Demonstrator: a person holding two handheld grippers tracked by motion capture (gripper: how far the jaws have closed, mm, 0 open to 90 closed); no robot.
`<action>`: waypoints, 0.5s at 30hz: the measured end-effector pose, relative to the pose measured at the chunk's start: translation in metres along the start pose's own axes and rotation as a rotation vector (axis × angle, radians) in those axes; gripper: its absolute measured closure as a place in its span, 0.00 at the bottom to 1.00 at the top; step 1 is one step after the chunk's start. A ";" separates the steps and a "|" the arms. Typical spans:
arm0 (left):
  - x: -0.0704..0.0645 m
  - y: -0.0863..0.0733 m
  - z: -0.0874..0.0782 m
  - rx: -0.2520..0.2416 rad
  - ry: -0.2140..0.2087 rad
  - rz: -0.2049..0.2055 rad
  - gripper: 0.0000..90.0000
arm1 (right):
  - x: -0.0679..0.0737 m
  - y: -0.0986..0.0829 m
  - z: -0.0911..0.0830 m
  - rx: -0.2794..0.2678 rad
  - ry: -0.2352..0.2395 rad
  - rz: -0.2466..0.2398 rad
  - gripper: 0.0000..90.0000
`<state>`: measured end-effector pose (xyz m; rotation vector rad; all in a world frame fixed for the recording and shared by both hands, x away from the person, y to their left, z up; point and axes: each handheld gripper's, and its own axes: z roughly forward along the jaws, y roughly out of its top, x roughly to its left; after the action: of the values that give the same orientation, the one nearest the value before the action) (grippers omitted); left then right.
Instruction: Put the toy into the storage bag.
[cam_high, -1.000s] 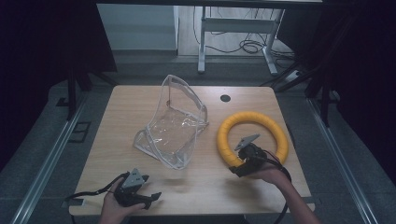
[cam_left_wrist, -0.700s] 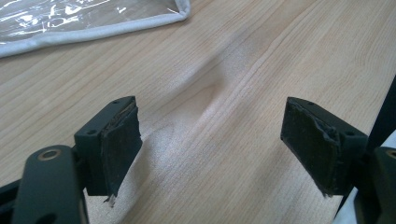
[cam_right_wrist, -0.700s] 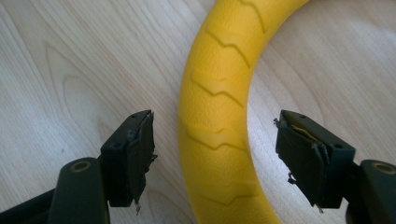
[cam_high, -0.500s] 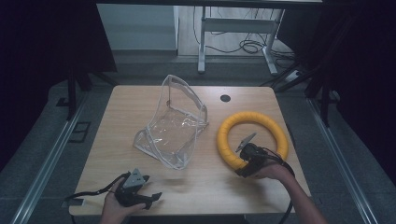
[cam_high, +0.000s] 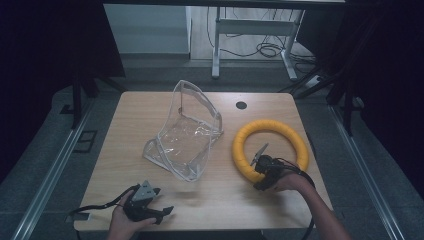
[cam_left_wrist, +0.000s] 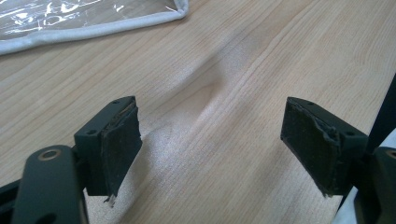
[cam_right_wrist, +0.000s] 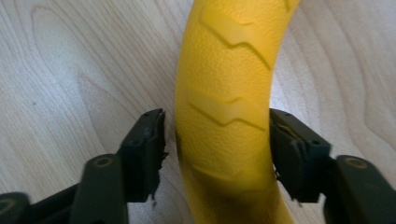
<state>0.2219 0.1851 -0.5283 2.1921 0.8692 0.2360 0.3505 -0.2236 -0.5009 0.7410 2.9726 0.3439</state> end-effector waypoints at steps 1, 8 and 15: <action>0.000 0.000 0.000 0.000 0.000 0.000 0.22 | 0.000 0.002 0.001 0.014 -0.001 0.000 0.49; 0.000 0.000 -0.001 0.000 0.002 0.001 0.22 | -0.004 0.007 0.002 0.040 0.032 -0.013 0.56; 0.000 0.000 -0.001 0.001 0.005 0.003 0.22 | -0.006 0.008 -0.006 0.025 0.023 -0.031 0.57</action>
<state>0.2216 0.1856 -0.5277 2.1953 0.8688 0.2428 0.3589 -0.2210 -0.4931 0.6967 3.0114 0.3164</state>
